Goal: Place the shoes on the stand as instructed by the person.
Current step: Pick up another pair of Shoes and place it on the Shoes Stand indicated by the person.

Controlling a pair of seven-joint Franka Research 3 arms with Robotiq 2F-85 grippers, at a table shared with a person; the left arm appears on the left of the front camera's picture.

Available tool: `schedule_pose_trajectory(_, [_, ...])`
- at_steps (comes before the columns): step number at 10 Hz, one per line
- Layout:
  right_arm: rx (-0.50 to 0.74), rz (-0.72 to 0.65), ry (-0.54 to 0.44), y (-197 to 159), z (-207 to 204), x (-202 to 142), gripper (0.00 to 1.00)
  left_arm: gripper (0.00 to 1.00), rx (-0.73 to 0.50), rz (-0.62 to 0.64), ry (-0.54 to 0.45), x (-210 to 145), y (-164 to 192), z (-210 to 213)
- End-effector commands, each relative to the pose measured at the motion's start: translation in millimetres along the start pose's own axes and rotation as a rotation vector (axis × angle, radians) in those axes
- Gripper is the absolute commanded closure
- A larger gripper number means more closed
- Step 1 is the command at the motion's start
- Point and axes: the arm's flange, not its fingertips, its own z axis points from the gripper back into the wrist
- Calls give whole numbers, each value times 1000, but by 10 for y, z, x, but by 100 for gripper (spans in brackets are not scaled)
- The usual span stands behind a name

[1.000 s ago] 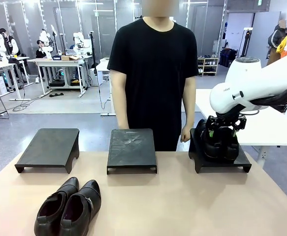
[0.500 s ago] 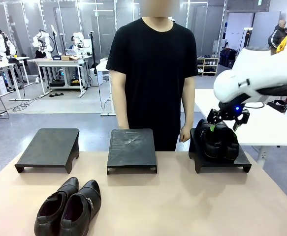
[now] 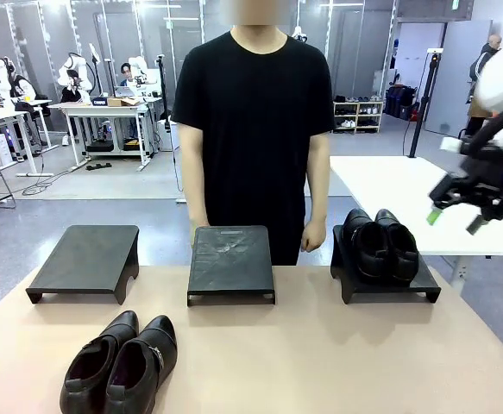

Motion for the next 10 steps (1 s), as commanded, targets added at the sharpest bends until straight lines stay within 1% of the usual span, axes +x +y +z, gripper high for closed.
schedule_pose_trajectory(1, [142,23,38,-519,143,-135,0,0,-2,-5,-2,2,-7,15])
schedule_pose_trajectory(2, [248,34,56,-858,247,-319,0,0,-2,-5,-2,2,-7,15])
schedule_pose_trajectory(3, [311,37,44,-1071,292,-429,0,0,-2,-5,-2,2,-7,15])
schedule_pose_trajectory(5, [513,73,43,-1672,270,-785,0,0,-2,-5,-2,2,-7,15])
schedule_pose_trajectory(7, [671,83,27,-2129,72,-1071,0,0,-2,-5,-2,2,-7,15])
schedule_pose_trajectory(8, [724,11,12,-2332,-88,-1188,0,0,-2,-5,-2,2,-7,15])
schedule_pose_trajectory(10, [861,-11,-29,-2607,-322,-1380,0,0,-2,-5,-2,2,-7,15])
